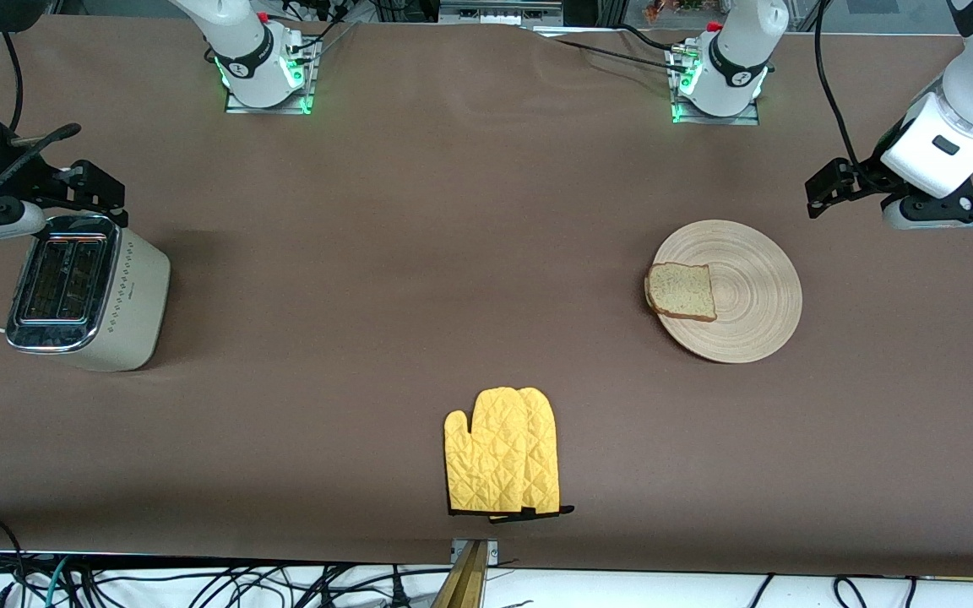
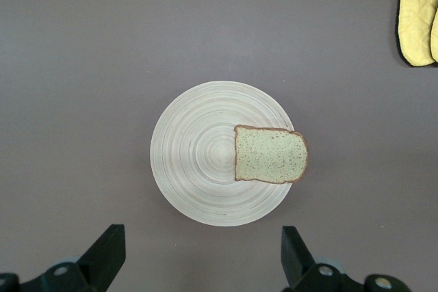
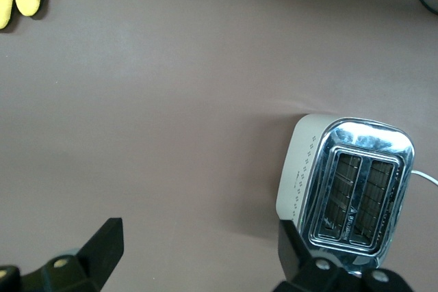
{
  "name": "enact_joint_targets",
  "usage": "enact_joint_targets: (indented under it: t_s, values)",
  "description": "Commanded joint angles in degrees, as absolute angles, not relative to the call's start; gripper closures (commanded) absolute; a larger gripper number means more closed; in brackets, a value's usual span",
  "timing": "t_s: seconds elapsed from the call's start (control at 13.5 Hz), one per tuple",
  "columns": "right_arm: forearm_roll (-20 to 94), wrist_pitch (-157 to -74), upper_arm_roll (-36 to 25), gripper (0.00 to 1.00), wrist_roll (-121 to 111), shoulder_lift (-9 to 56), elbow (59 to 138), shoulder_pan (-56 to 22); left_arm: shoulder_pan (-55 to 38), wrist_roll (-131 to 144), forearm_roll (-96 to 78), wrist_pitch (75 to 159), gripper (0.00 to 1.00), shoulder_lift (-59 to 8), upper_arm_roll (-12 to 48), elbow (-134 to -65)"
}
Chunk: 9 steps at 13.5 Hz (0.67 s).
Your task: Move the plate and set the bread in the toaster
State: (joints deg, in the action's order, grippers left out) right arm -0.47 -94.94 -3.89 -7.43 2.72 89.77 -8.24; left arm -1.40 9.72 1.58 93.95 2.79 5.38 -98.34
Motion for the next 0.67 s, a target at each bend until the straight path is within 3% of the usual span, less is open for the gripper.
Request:
enact_joint_targets:
  t_s: [0.0, 0.59]
  values:
    - [-0.7, -93.6, -3.69, 0.0, -7.39, 2.46, 88.86, -7.74, -2.02, 10.37, 2.81, 92.9, 0.0, 2.81, 5.19, -97.29]
    - [-0.79, -93.16, -3.6, 0.0, -8.26, 2.46, 88.59, -7.82, -1.93, 10.37, 2.81, 92.9, 0.0, 2.81, 5.19, -97.29]
